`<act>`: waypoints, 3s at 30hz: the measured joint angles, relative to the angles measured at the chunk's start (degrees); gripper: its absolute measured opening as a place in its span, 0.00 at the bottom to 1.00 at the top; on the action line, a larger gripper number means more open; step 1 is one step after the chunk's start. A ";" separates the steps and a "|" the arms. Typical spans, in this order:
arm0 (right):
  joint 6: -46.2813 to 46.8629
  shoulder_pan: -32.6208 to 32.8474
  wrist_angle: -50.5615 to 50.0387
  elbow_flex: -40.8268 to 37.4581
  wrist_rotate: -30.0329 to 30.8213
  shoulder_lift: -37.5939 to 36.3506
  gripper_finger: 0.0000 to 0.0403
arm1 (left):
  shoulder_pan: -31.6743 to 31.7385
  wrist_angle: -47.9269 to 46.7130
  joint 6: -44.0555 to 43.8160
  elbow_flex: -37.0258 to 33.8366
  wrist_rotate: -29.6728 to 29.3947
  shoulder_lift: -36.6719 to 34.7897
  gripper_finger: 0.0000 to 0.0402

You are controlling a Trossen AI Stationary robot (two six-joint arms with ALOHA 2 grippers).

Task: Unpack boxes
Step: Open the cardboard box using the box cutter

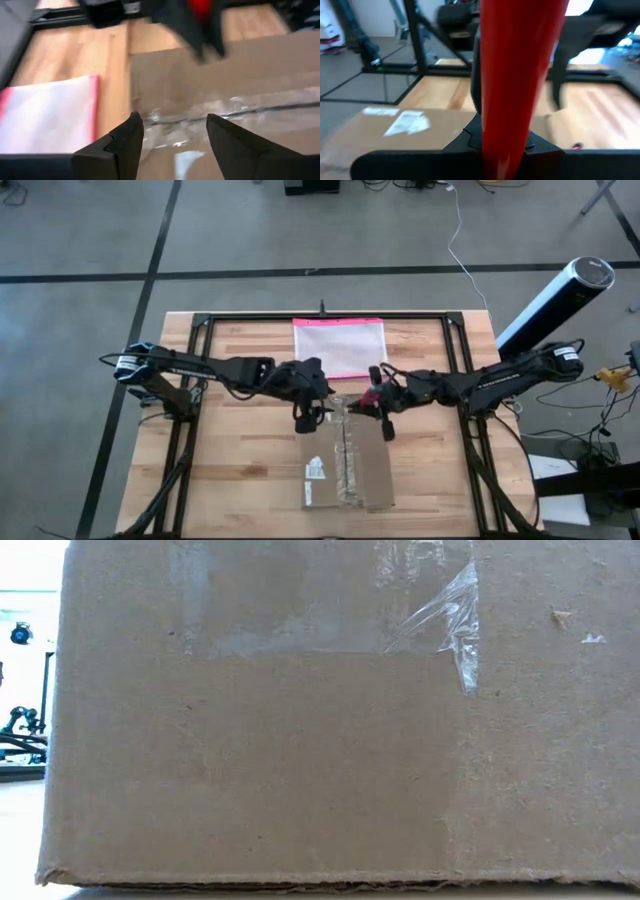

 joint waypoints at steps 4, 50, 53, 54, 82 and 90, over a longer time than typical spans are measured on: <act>4.36 3.88 -0.98 0.00 -4.29 -0.30 0.02 | 2.07 -2.51 0.55 0.00 -5.14 0.78 0.46; 20.53 22.40 -12.17 0.42 -1.75 8.99 0.02 | 13.20 -6.47 -7.78 -11.65 3.65 6.47 0.30; 19.78 20.80 -13.68 0.40 -2.31 8.67 0.02 | 13.23 -7.16 -9.01 -12.28 3.61 6.05 0.29; 19.68 20.32 -14.47 0.39 -2.30 8.45 0.02 | 13.24 -7.62 -9.18 -12.33 3.56 5.93 0.29; 27.28 28.04 -33.87 -0.17 7.95 -10.70 0.02 | 13.02 -9.00 -10.46 -12.35 -1.52 0.00 0.29; 35.40 33.69 -33.82 -0.07 7.19 -3.53 0.01 | 13.75 -2.90 -6.96 -12.35 -2.90 -0.07 0.29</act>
